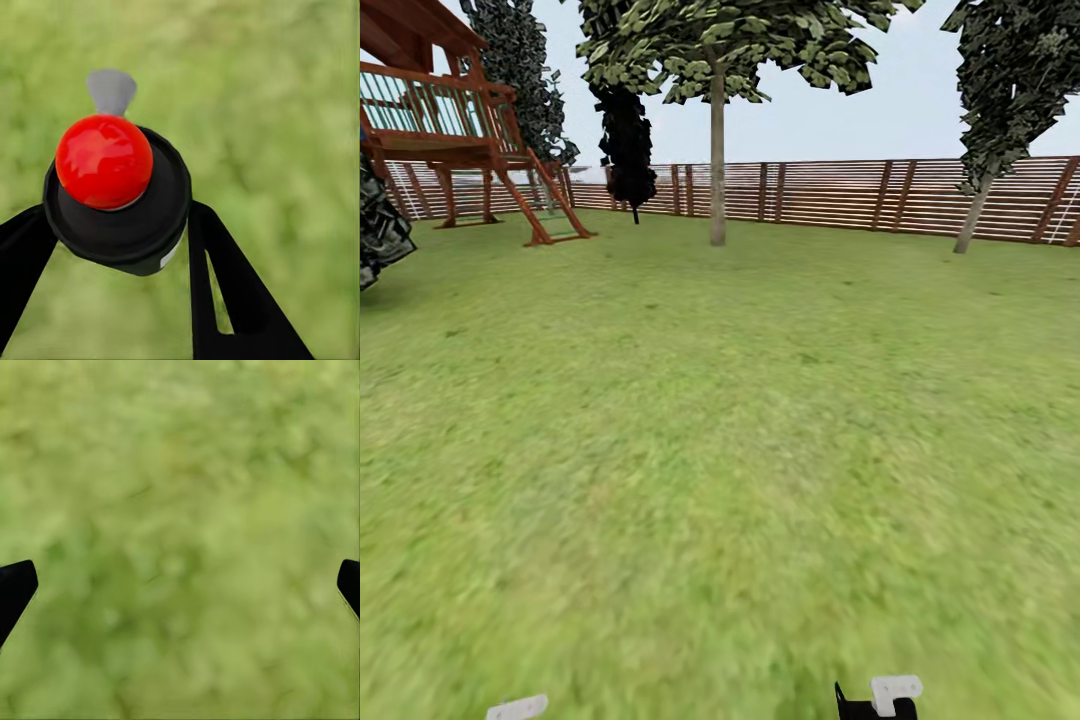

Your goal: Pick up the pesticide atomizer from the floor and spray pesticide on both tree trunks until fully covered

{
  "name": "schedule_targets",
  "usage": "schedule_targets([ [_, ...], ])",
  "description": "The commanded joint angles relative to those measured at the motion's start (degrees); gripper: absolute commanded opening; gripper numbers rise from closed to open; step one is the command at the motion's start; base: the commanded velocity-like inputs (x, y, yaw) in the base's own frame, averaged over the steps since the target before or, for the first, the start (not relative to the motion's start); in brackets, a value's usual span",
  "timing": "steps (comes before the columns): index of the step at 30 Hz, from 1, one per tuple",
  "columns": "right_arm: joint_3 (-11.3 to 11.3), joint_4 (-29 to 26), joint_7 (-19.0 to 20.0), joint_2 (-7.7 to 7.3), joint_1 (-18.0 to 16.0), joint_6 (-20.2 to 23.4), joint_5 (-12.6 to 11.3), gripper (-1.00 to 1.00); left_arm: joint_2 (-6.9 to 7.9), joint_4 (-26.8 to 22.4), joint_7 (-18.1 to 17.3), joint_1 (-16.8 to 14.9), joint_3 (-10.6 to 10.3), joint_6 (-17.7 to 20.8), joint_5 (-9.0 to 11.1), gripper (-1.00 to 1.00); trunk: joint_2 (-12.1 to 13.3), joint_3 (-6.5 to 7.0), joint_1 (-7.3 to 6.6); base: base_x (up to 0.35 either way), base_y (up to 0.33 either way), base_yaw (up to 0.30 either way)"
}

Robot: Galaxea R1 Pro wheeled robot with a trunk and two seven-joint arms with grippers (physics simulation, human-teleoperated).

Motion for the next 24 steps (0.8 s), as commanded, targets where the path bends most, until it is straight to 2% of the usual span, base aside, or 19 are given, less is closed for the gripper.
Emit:
schedule_targets([
  [1,0.00,0.00,0.02,0.00,0.00,0.00,0.00,1.00,0.01,0.00,0.00,0.00,0.01,0.00,0.00,-1.00,0.00,0.00,0.00,0.339,0.000,0.000],
  [24,0.00,-0.03,-0.01,0.00,0.00,0.00,0.00,1.00,-0.06,0.00,0.01,0.01,0.01,0.00,0.00,-1.00,0.00,0.00,0.00,0.339,0.000,0.000],
])
